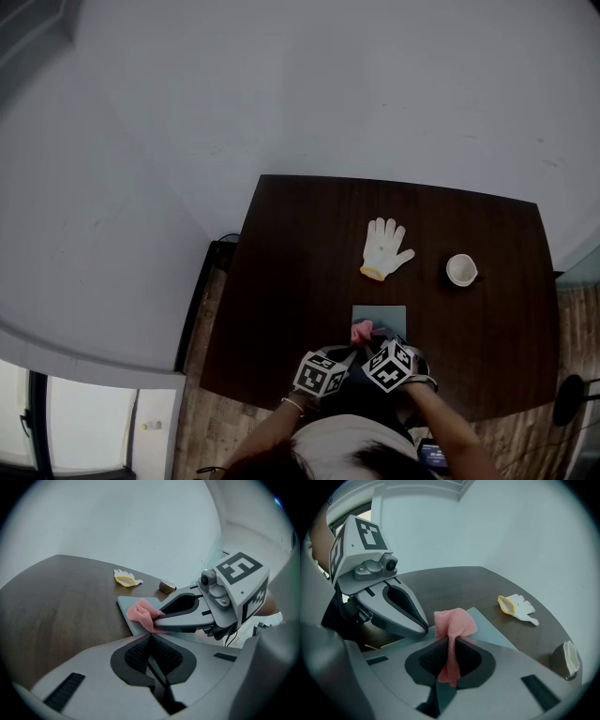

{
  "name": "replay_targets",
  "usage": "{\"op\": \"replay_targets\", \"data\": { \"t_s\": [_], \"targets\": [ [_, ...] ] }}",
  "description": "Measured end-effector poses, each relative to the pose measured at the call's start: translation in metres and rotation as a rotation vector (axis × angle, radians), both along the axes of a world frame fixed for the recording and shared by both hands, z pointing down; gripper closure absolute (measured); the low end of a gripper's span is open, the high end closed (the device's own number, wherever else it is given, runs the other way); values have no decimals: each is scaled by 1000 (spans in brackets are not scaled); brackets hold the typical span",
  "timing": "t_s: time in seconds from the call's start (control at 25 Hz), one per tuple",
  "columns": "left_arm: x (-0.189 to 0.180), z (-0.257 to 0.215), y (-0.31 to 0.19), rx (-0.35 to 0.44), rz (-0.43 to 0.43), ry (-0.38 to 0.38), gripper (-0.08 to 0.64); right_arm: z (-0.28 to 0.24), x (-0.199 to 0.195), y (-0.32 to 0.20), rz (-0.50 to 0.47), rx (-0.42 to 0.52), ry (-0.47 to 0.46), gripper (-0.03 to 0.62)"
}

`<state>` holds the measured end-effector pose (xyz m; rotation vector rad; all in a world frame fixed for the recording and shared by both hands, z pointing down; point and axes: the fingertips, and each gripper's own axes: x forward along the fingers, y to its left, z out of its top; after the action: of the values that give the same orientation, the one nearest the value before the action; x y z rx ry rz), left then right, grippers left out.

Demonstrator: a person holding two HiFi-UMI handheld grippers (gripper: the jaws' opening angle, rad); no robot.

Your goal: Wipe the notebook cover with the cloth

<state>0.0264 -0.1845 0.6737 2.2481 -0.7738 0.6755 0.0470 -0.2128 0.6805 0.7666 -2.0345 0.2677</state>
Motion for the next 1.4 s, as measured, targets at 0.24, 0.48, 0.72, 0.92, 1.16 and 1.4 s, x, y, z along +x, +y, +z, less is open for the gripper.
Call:
{"op": "replay_targets", "data": {
  "t_s": [0.24,0.48,0.72,0.92,1.16,1.4],
  "targets": [
    [1,1,0,5,2,-2,541,2,22,1,52,3,4,549],
    [1,1,-2,-4,-8,5,541,2,45,2,104,2,10,549],
    [0,1,-2,-3,-11,2,541,3,70,4,172,-2,13,549],
    [1,1,-1,3,-10,0,541,4,90,6,238,-3,20,549],
    [2,1,1,7,-1,-4,541,5,110,9,310,-4,13,549],
    [3,1,2,10,11,-11,541,7,128,14,362,-17,39,549]
  ]
}}
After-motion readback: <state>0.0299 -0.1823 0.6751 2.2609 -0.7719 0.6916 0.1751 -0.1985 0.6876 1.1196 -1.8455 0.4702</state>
